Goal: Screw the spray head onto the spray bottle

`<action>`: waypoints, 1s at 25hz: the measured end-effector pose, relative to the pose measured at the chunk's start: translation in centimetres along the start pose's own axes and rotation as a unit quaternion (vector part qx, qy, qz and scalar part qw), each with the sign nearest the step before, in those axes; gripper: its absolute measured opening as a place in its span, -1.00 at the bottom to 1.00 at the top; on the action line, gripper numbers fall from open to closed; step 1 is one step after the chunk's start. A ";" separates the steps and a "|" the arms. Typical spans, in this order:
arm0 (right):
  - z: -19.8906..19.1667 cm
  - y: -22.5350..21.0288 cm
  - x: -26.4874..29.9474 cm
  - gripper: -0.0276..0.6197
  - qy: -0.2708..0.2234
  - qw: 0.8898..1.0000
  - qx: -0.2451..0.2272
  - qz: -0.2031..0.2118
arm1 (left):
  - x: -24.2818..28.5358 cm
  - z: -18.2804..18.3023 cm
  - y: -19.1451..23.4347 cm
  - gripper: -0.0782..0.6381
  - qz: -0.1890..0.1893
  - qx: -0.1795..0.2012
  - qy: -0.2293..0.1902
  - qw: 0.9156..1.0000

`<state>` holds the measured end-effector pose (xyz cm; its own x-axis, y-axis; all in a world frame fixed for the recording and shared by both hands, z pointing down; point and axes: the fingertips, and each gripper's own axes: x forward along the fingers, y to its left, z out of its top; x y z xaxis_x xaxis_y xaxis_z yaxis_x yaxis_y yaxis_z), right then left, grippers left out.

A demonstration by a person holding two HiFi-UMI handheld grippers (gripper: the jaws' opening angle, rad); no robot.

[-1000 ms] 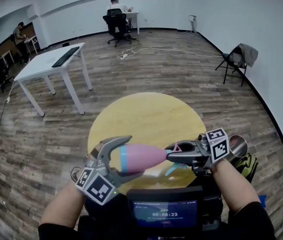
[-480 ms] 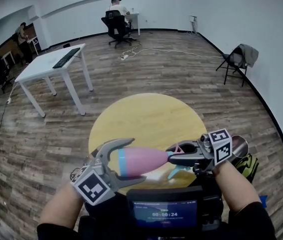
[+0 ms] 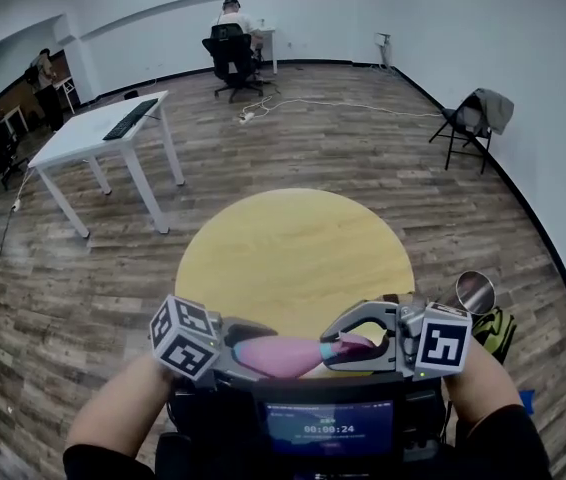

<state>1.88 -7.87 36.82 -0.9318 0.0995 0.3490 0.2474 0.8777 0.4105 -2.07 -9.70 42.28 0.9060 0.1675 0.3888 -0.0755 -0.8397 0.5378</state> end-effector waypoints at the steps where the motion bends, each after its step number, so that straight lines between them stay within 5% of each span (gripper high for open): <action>1: -0.3 -0.1 0.0 -0.45 -0.004 1.000 0.005 0.005 | 0.1 -0.2 0.2 0.65 0.000 -0.005 0.001 1.000; 3: -0.5 -1.7 -0.9 -0.45 -0.060 0.994 0.088 -0.017 | -1.0 1.8 0.6 0.66 0.003 -0.017 -0.060 0.998; 5: -0.6 -4.0 -2.5 -0.45 -0.129 0.977 0.166 -0.048 | -3.3 5.3 0.5 0.66 0.010 -0.010 -0.153 0.988; 8: -1.6 -7.6 -5.5 -0.45 -0.225 0.933 0.268 -0.086 | -7.0 8.8 -0.2 0.66 0.060 0.068 -0.258 0.962; 11: -3.3 -9.5 -7.2 -0.45 -0.293 0.870 0.389 -0.077 | -7.9 9.4 -0.6 0.71 0.130 0.160 -0.280 0.938; 13: -4.0 -8.9 -6.3 -0.45 -0.294 0.853 0.430 -0.039 | -6.7 8.8 -0.1 0.71 0.202 0.234 -0.236 0.921; 15: -4.5 -7.8 -4.4 -0.45 -0.262 0.856 0.445 -0.007 | -4.9 7.8 0.4 0.72 0.261 0.319 -0.169 0.895; 17: -4.5 -7.0 -3.0 -0.45 -0.237 0.859 0.453 0.012 | -2.8 6.6 -0.1 0.73 0.269 0.390 -0.111 0.874; 20: -3.8 -6.8 -3.0 -0.45 -0.234 0.861 0.451 0.024 | -0.8 5.2 -1.1 0.73 0.253 0.442 -0.061 0.859; 23: -3.6 -6.8 -3.1 -0.45 -0.224 0.872 0.435 0.006 | -0.5 5.7 -1.5 0.72 0.215 0.433 -0.084 0.871; 25: -2.9 -6.9 -3.0 -0.45 -0.219 0.886 0.409 -0.008 | -0.9 6.7 -1.9 0.71 0.173 0.381 -0.129 0.899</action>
<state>3.76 -15.61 35.42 -0.9914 0.0992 -0.0850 0.1251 0.9085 -0.3988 0.03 -11.68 35.86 0.9569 -0.2151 0.1950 -0.1533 -0.9447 -0.2899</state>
